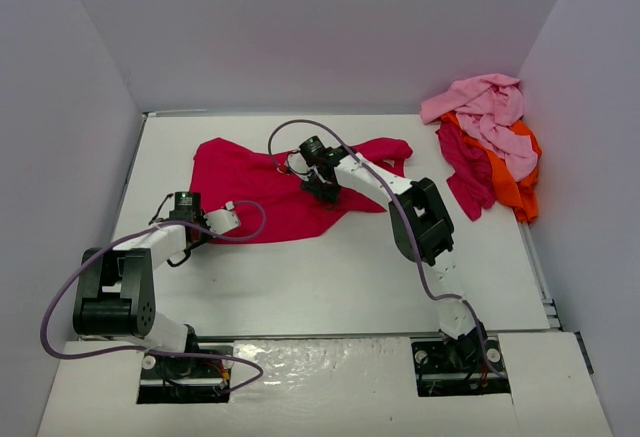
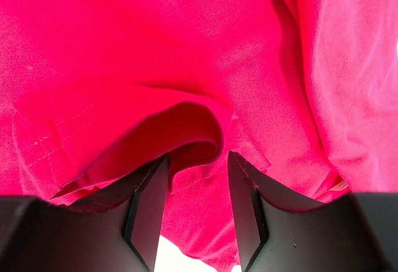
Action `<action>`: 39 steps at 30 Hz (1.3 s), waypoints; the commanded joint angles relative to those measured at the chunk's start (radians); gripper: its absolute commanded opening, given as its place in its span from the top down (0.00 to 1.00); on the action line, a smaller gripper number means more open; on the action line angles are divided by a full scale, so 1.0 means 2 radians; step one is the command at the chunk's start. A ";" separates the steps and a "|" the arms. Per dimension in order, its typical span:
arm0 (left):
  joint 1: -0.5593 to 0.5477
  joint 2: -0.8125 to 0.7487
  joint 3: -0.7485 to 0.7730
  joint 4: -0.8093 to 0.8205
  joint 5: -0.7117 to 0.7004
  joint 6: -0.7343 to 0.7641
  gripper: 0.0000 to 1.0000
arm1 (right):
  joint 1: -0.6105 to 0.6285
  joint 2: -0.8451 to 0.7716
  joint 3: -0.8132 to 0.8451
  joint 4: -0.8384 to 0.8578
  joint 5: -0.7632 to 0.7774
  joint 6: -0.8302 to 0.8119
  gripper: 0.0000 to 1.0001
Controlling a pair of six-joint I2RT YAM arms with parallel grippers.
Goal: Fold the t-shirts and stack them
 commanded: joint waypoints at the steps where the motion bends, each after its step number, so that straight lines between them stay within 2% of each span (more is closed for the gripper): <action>1: 0.003 -0.013 0.006 0.003 -0.008 0.003 1.00 | 0.002 -0.013 0.021 0.008 0.019 0.009 0.60; 9: 0.004 -0.012 0.004 0.004 -0.010 0.004 1.00 | 0.010 0.007 0.009 0.008 0.027 0.009 0.60; 11: 0.003 -0.012 0.003 0.006 -0.011 0.005 1.00 | 0.011 0.009 0.006 0.008 0.034 0.007 0.63; 13: 0.004 -0.012 0.004 0.006 -0.011 0.006 1.00 | 0.010 0.013 0.006 0.008 0.041 0.008 0.68; 15: 0.003 -0.012 0.006 0.006 -0.011 0.007 1.00 | 0.010 0.016 0.003 0.008 0.051 0.004 0.89; 20: 0.004 -0.010 0.013 0.006 -0.005 0.003 1.00 | 0.007 0.019 -0.003 0.009 0.072 0.003 1.00; 28: 0.004 -0.034 0.008 0.043 -0.014 -0.022 1.00 | 0.006 -0.030 -0.016 0.016 0.139 -0.006 1.00; 33: 0.004 -0.074 0.070 0.015 -0.006 -0.077 1.00 | -0.004 -0.095 -0.012 0.022 0.213 -0.034 1.00; 36: 0.004 -0.111 0.124 0.006 -0.016 -0.117 1.00 | -0.022 -0.162 -0.012 0.026 0.249 -0.046 1.00; 39: 0.004 -0.128 0.151 0.000 -0.029 -0.131 1.00 | -0.032 -0.217 -0.017 0.035 0.261 -0.056 1.00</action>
